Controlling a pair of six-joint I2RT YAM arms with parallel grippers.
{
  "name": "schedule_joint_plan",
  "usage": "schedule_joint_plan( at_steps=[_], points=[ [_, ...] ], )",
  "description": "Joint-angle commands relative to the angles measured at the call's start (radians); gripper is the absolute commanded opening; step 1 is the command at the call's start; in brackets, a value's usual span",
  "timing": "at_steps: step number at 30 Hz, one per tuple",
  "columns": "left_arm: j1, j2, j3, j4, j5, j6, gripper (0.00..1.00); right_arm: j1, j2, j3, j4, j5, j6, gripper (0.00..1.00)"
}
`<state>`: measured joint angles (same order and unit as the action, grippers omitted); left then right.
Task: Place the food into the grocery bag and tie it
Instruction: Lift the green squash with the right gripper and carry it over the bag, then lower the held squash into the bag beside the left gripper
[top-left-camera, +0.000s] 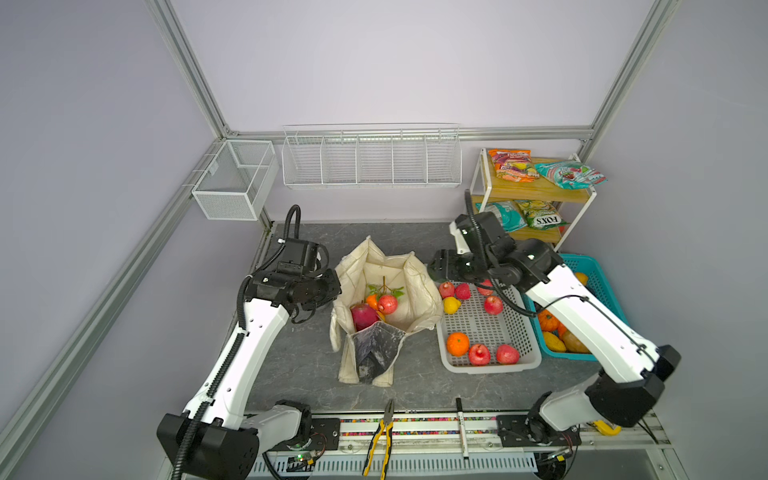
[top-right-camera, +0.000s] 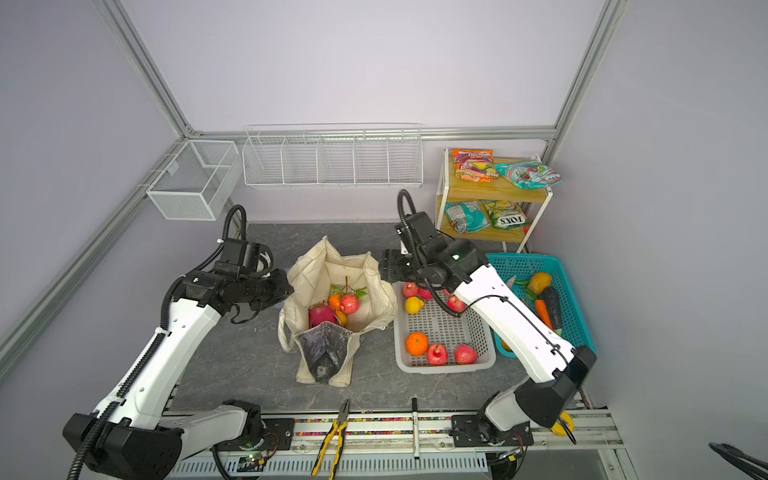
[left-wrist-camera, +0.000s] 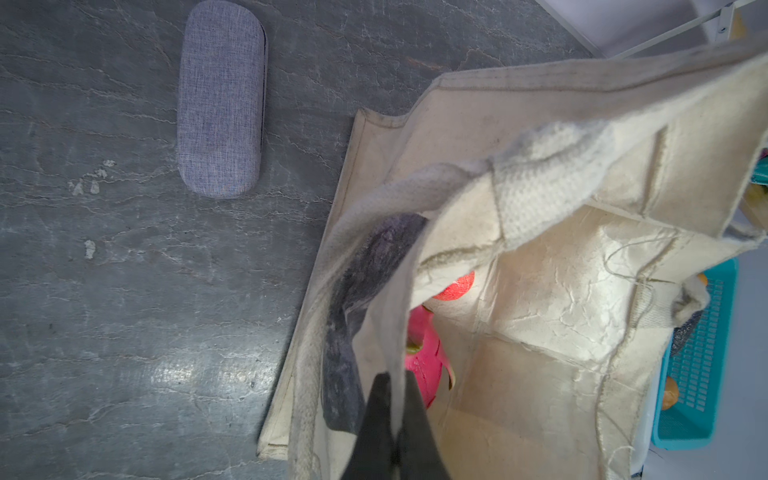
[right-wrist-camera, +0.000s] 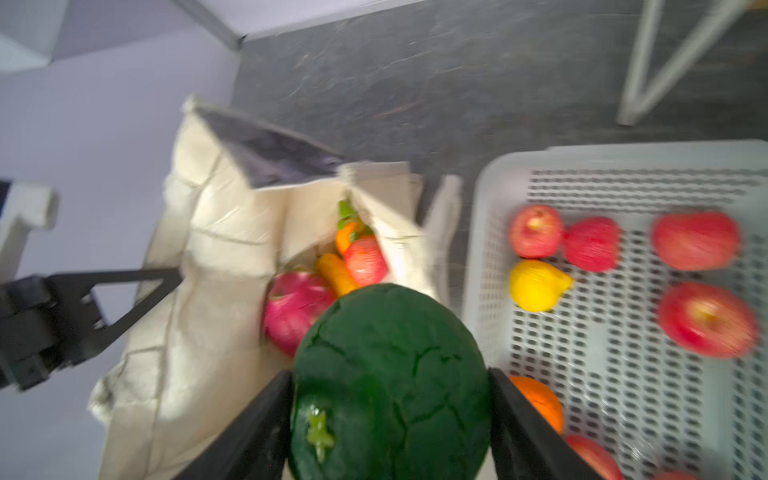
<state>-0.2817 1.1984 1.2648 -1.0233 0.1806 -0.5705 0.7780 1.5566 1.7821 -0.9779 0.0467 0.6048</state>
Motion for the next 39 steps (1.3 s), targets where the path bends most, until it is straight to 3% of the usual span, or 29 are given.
schedule_joint_plan(
  at_steps=[1, 5, 19, 39],
  points=[
    [-0.003, -0.023, -0.008, -0.032, -0.003, 0.007, 0.0, 0.093, 0.116, 0.132, -0.035, -0.07, -0.139, 0.72],
    [-0.003, -0.03, -0.006, -0.03, -0.004, 0.008, 0.0, 0.145, 0.216, 0.198, -0.046, -0.116, -0.219, 0.72],
    [-0.004, -0.045, 0.005, -0.037, 0.003, 0.006, 0.0, 0.174, 0.35, 0.117, 0.128, -0.177, -0.218, 0.72],
    [-0.004, -0.063, 0.013, -0.039, -0.007, 0.006, 0.0, 0.183, 0.462, 0.012, 0.218, -0.214, -0.232, 0.73]
  ],
)
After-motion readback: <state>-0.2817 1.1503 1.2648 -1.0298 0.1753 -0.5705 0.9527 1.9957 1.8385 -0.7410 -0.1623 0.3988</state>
